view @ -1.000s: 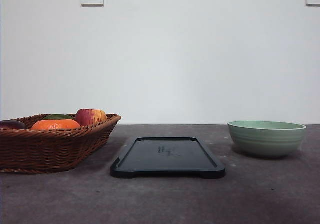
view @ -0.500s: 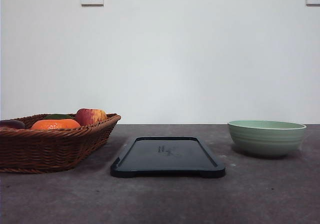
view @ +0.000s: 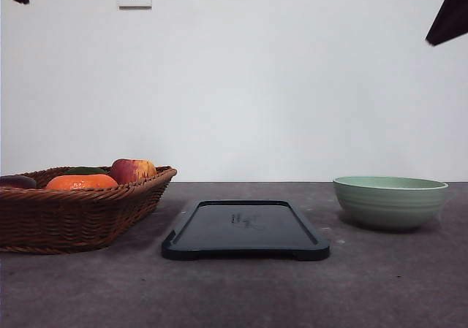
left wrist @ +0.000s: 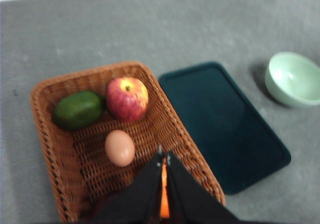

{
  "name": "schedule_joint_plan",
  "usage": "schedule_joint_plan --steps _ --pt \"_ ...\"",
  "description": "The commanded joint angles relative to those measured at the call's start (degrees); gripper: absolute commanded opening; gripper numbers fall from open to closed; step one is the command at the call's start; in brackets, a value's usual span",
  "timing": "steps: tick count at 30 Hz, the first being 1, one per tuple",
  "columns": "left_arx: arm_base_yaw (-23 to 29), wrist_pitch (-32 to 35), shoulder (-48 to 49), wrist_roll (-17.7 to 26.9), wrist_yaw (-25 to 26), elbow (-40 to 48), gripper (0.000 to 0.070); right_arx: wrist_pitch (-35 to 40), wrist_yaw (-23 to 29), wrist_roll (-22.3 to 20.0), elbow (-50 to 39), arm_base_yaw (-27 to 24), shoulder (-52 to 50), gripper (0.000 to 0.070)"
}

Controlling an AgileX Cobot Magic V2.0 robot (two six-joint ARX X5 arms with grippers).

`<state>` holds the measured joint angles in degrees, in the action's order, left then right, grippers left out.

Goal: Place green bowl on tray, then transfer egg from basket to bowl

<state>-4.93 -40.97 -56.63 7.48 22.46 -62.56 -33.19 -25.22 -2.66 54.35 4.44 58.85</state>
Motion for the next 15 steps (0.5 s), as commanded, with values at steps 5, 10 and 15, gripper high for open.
schedule_joint_plan --steps 5,10,15 --pt "-1.16 0.39 -0.84 2.41 0.3 -1.36 0.0169 0.2 0.04 -6.62 1.29 1.32 1.05 0.016" --pt "-1.16 0.32 -0.82 2.36 0.28 -1.36 0.0437 -0.15 0.3 -5.56 1.3 1.43 0.98 0.0339" --pt "-1.16 0.24 -0.82 2.31 0.28 -1.36 0.0432 -0.42 4.48 2.13 1.64 1.43 1.18 0.0339"
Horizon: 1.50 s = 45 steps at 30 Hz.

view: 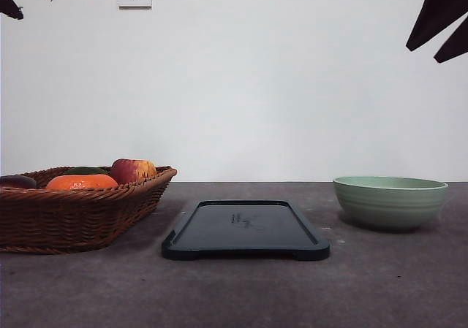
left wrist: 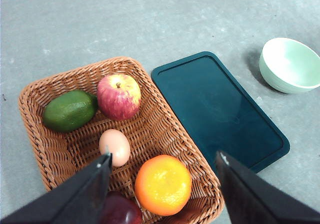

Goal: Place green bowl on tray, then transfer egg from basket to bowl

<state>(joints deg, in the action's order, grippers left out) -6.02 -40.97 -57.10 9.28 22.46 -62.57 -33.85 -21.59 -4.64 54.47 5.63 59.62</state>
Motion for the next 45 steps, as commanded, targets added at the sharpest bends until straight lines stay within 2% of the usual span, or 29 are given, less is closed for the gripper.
schedule_joint_plan --steps 1,3,5,10,15,24,33,35,38,43,45 --pt "-0.07 0.24 -0.35 0.5 0.28 -1.36 0.0432 -0.13 1.97 5.89 1.89 0.23 0.66 0.0338" --pt "-0.07 0.22 -0.35 0.5 0.28 -1.36 0.0432 -1.84 4.68 9.3 3.13 0.17 1.52 0.0338" --pt "-0.07 0.25 -0.35 0.51 0.28 -1.36 0.0432 -5.1 7.29 10.78 5.28 0.1 3.03 0.0337" --pt "-0.07 0.25 -0.35 0.52 0.28 -1.36 0.0432 -15.38 12.92 11.07 12.57 0.07 9.79 0.0335" --pt "-0.07 0.22 -0.35 0.19 0.28 -1.36 0.0432 -21.25 13.28 10.68 18.77 0.07 18.36 0.0335" --pt "-0.07 0.13 -0.35 0.11 0.28 -1.36 0.0431 -20.73 15.24 9.27 24.38 -0.51 32.02 0.0334" --pt "-0.07 -0.26 -0.35 0.07 0.28 -1.36 0.0431 -17.33 15.83 8.39 24.78 -2.28 40.01 0.0333" --pt "-0.07 -0.26 -0.37 0.07 0.28 -1.36 0.0432 -15.76 15.79 8.3 24.78 -2.69 41.08 0.0305" --pt "-0.07 -0.26 -0.37 0.07 0.28 -1.36 0.0431 -14.07 15.61 8.17 24.77 -3.26 42.77 0.0216" --pt "-0.07 -0.26 -0.37 0.07 0.28 -1.36 0.0432 -13.72 15.58 7.13 24.78 -3.67 45.54 0.0181" --pt "-0.07 -0.26 -0.37 0.07 0.28 -1.36 0.0432 -13.76 15.57 7.1 24.75 -3.67 46.43 0.0088"
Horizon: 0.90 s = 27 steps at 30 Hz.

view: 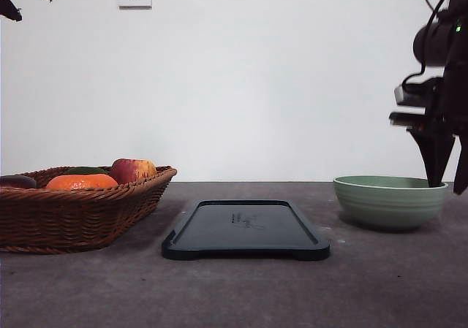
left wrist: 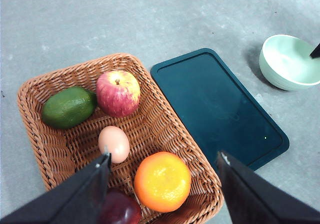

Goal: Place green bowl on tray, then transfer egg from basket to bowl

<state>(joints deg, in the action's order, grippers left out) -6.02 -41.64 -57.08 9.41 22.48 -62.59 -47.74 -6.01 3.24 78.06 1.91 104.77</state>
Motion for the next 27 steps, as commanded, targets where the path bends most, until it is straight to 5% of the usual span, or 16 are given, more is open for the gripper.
schedule_joint_plan --steps 1,6,16,27 --pt "-0.07 0.4 -0.39 -0.07 0.26 -1.33 0.0432 0.03 -0.01 -0.91 1.16 0.04 1.4 0.0033" --pt "-0.07 0.23 -0.39 -0.07 0.26 -1.33 0.0431 -2.01 -0.14 -1.1 2.6 0.17 1.18 0.0" --pt "-0.07 -0.84 -0.39 -0.04 0.26 -1.33 0.0432 -20.35 -4.48 -2.36 19.61 4.11 1.18 0.0" --pt "-0.07 -0.84 -0.39 -0.04 0.26 -1.33 0.0432 -13.01 -5.1 0.44 27.93 18.7 2.46 0.0"
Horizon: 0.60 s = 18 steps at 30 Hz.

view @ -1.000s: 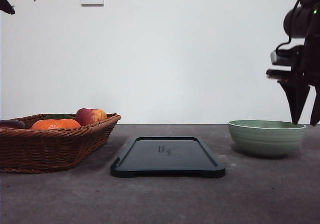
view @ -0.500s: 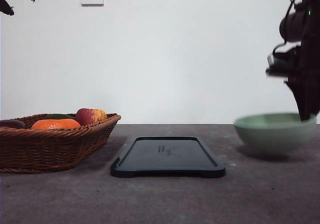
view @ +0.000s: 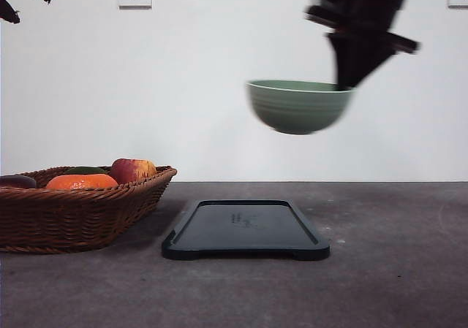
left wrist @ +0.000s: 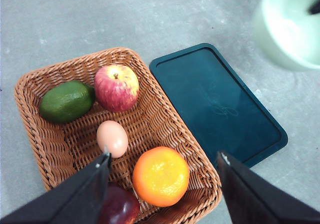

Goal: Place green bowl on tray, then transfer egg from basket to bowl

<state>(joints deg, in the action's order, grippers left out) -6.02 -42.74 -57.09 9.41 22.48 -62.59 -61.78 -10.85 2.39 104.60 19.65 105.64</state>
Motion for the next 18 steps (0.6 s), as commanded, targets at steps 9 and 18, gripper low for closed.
schedule_joint_plan --steps 9,18 --pt "-0.07 0.26 -0.38 -0.07 0.26 -1.33 0.0432 6.25 0.44 2.62 1.6 6.9 8.85 0.0" --pt "-0.07 0.33 -0.38 -0.04 0.26 -1.33 0.0432 6.83 0.72 3.0 1.6 7.12 14.34 0.0"
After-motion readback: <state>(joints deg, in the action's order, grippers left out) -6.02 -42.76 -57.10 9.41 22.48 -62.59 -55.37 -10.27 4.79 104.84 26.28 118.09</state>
